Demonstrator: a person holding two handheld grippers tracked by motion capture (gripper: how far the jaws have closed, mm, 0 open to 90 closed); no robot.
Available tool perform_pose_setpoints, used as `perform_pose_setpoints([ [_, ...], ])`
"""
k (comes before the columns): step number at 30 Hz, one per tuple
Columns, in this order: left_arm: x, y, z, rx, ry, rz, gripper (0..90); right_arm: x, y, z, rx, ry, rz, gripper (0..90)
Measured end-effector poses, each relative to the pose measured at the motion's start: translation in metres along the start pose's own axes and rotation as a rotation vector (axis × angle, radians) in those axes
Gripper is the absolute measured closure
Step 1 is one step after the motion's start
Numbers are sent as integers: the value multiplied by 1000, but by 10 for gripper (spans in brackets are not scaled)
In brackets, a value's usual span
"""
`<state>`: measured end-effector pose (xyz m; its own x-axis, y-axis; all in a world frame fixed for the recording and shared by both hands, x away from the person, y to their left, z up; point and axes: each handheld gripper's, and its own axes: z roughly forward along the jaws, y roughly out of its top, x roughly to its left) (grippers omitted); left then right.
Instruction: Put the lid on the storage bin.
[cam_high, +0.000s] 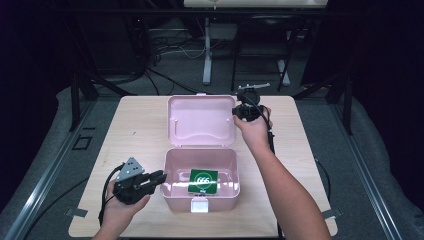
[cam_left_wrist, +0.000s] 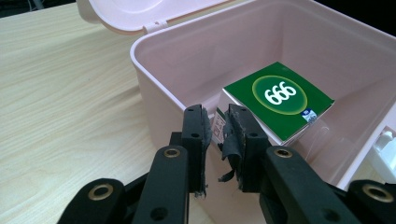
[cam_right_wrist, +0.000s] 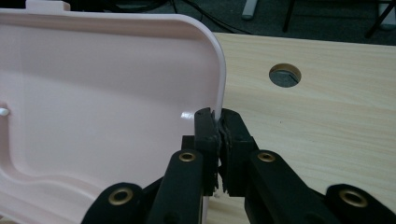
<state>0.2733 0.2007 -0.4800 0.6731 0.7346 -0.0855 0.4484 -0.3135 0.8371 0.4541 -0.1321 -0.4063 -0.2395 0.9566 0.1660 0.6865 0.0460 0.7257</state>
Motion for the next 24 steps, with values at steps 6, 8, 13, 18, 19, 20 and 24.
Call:
perform_pose_setpoints([
  [6,0,0,0,-2,2,-4,774,3,-3,-12,-39,8,-31,866],
  [8,0,0,0,-2,1,-4,774,3,-4,-15,-51,9,-41,866],
  [13,0,0,0,-2,3,-4,775,3,-7,-21,-76,24,-41,866],
  [18,0,0,0,-3,4,-3,774,3,-10,-26,-95,36,-45,866],
  [19,-1,0,0,-3,5,-3,774,3,-11,-27,-97,38,-45,866],
  [20,0,0,0,-4,5,-3,774,3,-12,-29,-106,41,-44,865],
  [24,-1,0,0,-3,8,-3,774,4,-16,-33,-131,44,-56,864],
])
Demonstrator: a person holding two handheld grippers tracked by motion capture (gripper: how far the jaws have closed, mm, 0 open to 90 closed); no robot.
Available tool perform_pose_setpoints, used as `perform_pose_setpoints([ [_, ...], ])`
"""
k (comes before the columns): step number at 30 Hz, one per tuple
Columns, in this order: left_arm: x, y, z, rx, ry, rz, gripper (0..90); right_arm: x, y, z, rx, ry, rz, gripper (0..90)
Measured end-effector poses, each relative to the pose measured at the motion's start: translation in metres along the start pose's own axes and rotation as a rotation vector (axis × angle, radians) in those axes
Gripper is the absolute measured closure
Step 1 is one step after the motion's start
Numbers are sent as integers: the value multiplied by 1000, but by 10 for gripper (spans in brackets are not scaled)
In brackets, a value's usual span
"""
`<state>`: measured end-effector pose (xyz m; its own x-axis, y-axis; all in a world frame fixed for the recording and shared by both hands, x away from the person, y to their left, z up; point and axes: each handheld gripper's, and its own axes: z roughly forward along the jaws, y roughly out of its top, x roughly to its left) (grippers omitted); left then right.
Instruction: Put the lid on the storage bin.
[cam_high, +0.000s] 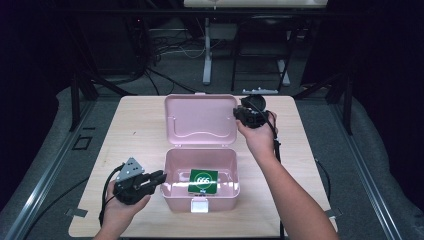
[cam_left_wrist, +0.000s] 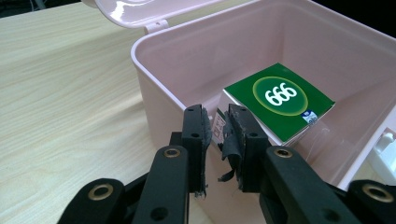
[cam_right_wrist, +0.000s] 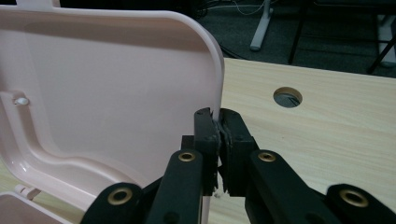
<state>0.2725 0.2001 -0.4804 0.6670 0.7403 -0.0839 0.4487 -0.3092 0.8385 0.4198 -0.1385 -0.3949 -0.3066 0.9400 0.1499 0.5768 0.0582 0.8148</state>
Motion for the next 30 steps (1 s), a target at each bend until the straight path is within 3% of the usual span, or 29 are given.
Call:
perform_pose_setpoints([
  [30,-2,-1,0,-6,13,-10,775,12,-41,-46,-207,41,-58,864],
])
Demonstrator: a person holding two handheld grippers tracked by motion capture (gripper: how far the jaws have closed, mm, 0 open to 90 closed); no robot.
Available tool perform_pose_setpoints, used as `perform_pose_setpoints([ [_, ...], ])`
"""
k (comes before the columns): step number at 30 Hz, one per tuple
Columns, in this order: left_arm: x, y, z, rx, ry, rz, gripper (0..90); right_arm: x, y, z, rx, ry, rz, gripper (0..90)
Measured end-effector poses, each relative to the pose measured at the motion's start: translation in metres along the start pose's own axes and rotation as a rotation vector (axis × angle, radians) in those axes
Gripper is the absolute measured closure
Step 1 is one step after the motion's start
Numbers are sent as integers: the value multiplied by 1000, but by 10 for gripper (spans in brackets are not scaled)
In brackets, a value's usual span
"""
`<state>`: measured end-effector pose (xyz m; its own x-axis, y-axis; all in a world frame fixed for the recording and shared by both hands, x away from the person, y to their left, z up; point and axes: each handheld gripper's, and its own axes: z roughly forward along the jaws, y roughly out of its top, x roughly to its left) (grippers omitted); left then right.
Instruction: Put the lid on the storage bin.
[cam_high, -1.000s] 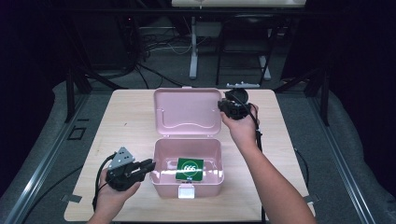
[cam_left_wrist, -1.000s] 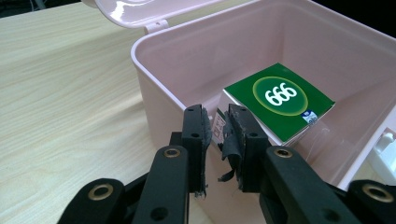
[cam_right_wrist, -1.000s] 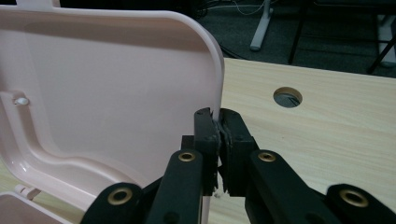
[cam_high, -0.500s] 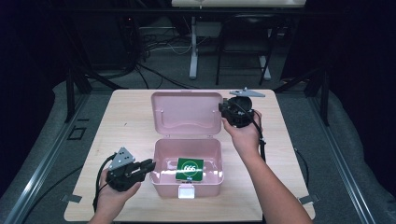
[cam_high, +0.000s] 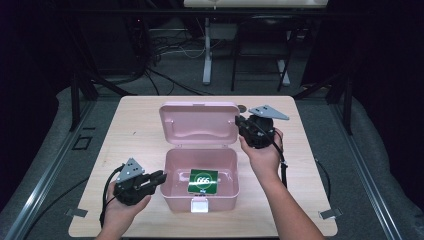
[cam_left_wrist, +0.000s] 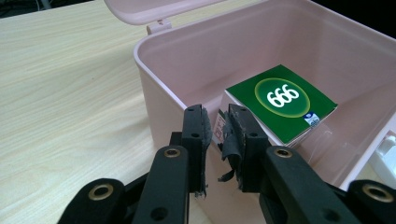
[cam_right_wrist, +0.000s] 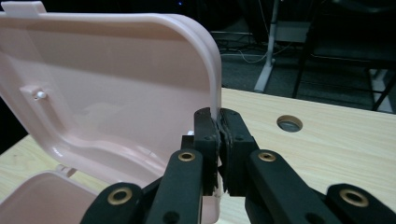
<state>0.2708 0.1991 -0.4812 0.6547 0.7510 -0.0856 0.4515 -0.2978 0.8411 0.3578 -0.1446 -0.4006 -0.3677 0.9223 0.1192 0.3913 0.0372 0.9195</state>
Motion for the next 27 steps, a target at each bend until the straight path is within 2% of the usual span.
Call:
perform_pose_setpoints([
  [13,1,0,0,0,-8,-16,773,12,-17,-21,-61,-17,-79,862],
  [20,4,2,-1,6,-20,-25,781,10,-22,-27,-61,7,-72,852],
  [27,10,12,-6,-30,2,-31,765,9,-22,-31,-40,29,-65,846],
])
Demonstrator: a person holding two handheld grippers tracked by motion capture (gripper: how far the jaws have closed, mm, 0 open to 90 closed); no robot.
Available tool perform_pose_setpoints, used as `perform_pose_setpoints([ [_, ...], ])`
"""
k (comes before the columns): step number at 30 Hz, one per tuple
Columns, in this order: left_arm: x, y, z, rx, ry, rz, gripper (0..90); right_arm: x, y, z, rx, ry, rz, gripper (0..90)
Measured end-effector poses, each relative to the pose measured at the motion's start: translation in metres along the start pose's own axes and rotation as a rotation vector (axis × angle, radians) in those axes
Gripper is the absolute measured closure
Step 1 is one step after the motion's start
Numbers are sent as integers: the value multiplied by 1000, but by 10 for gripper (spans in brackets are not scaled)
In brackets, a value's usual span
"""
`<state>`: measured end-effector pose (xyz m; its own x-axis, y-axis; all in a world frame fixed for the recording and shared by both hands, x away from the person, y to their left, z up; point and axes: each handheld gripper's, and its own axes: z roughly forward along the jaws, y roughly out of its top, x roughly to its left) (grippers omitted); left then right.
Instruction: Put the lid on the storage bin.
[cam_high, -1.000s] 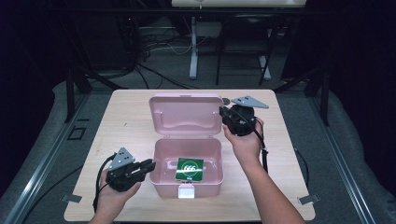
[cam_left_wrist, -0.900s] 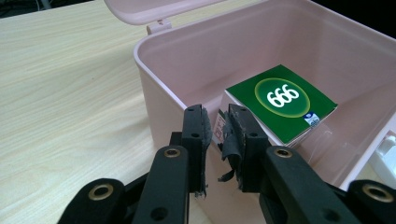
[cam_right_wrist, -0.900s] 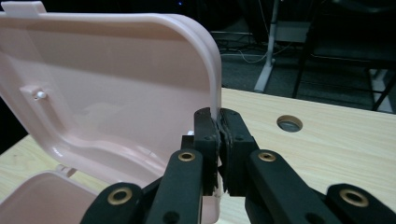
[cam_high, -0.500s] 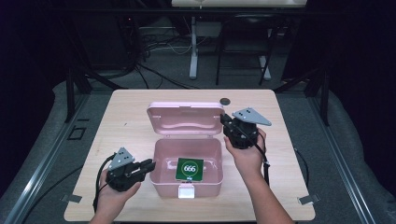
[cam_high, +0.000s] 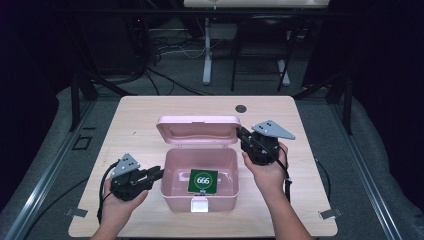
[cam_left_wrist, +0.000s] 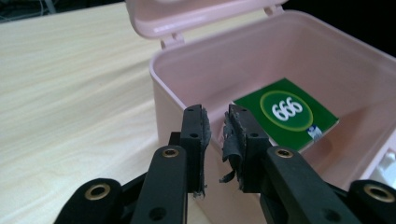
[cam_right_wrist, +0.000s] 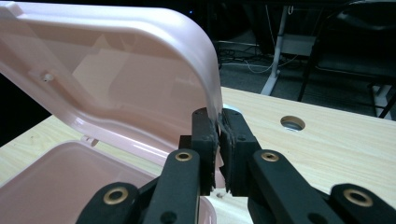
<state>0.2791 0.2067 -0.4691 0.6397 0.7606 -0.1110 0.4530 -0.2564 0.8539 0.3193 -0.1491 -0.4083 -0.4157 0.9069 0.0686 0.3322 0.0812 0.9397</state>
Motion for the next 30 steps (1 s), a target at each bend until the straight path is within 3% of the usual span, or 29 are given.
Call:
perform_pose_setpoints([
  [30,3,71,-14,-134,99,65,709,-1,-2,-11,58,55,26,827],
])
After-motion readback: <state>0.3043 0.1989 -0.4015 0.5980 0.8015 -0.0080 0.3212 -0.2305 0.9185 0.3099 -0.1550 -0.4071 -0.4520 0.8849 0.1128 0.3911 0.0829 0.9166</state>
